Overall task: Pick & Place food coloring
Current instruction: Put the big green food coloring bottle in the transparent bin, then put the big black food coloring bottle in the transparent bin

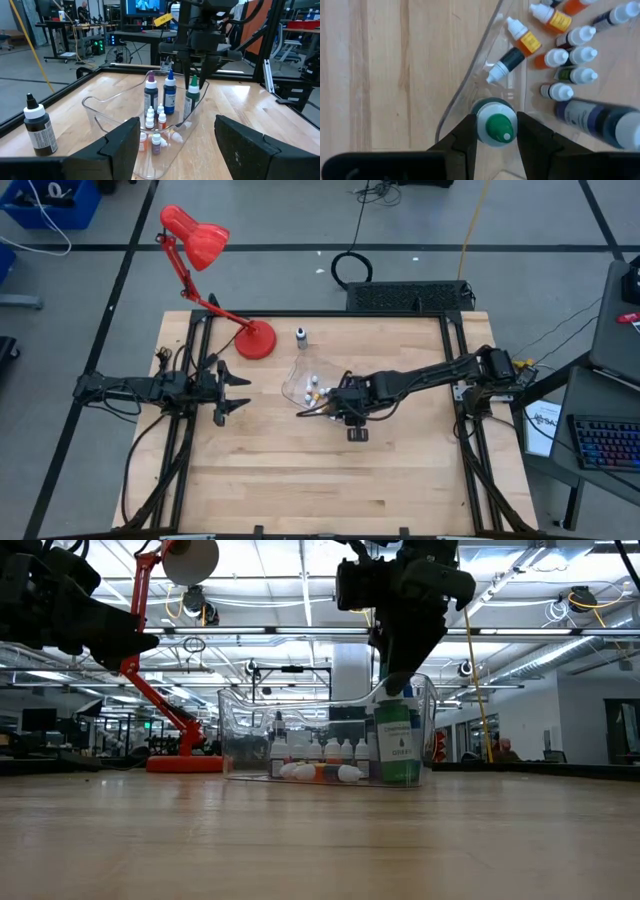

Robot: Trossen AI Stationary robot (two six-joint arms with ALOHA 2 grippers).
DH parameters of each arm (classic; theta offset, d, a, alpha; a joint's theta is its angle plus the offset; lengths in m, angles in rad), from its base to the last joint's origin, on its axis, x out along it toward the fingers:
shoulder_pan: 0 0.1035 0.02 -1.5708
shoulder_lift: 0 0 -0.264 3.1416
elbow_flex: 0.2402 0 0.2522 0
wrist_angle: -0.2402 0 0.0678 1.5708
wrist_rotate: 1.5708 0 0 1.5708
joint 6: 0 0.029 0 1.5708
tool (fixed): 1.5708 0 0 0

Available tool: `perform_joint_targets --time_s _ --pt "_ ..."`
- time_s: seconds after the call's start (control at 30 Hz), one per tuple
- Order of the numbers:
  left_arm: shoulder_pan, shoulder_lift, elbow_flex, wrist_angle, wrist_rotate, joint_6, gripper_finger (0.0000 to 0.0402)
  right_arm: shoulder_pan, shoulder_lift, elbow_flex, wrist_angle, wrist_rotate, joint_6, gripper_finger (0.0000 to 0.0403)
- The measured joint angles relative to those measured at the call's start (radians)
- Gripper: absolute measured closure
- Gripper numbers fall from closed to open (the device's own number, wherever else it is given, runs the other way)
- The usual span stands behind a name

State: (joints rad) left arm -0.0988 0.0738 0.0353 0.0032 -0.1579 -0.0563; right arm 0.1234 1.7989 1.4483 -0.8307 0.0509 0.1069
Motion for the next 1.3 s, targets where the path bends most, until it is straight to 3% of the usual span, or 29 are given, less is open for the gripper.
perform_joint_targets --time_s 0.07,0.17,0.33,0.47,0.63,0.83,1.07,1.3 --pt "0.0 0.0 0.0 0.0 0.0 0.0 0.0149 0.0 -0.013 -0.003 0.0 -0.001 0.015 0.0281" --pt "0.0 0.0 0.0 0.0 0.0 0.0 0.0149 0.0 -0.056 -0.005 0.017 0.006 0.043 0.0208" --pt "0.0 0.0 0.0 0.0 0.0 0.0 0.0149 -0.002 -0.146 -0.003 0.084 0.167 0.022 0.0133" --pt "0.0 0.0 0.0 0.0 0.0 0.0 0.0149 -0.078 -0.216 -0.001 0.196 0.226 -0.057 0.0124" --pt "0.0 0.0 0.0 0.0 0.0 0.0 0.0149 -0.293 -0.212 0.045 0.269 0.074 -0.152 0.0143" --pt "0.0 0.0 0.0 0.0 0.0 0.0 0.0149 -0.483 -0.07 0.299 0.278 -0.019 -0.269 0.0151" --pt "0.0 0.0 0.0 -0.001 -0.001 0.0 0.0149 -0.548 0.21 0.624 0.134 -0.189 -0.301 0.0138" --pt "0.0 0.0 -0.001 -0.001 0.0 0.0 0.0149 -0.574 0.425 0.685 0.067 -0.185 -0.357 0.0129"
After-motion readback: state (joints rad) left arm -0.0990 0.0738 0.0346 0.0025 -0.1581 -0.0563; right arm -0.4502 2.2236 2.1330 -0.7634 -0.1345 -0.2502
